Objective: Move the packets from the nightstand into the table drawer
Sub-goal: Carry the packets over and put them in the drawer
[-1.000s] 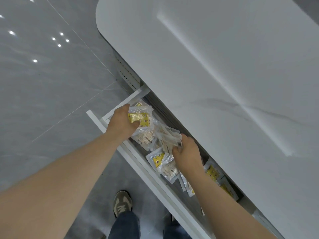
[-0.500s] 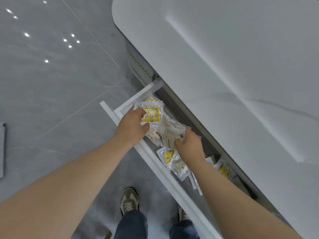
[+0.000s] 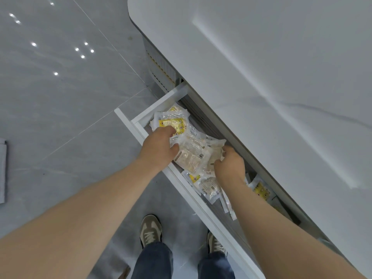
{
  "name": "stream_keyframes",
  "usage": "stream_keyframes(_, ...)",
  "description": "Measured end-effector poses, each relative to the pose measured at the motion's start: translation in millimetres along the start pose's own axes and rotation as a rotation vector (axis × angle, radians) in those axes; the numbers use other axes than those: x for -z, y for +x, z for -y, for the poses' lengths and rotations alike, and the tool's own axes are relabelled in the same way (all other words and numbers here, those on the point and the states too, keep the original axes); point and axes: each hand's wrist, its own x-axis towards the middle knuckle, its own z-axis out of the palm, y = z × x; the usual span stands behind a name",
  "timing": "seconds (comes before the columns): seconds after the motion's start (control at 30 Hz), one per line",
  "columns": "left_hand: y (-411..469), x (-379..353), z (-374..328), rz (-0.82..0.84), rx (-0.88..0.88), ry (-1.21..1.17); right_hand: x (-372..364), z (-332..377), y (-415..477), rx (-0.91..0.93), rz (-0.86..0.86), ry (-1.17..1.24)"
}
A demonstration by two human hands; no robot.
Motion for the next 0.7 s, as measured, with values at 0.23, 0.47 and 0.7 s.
stream_keyframes(0.23,-12,-8,-14,0.026,0.031,0.037,11,-26,-18,-0.068,0.07,-0.076)
stream_keyframes(0.47,-42,8,-42,0.096,0.049,0.028,53,-30,-50,0.009,0.117,-0.083)
stream_keyframes(0.7,-90,76,-108,0.124,-0.007,0.021,147,4,-110,0.174,0.076,-0.127)
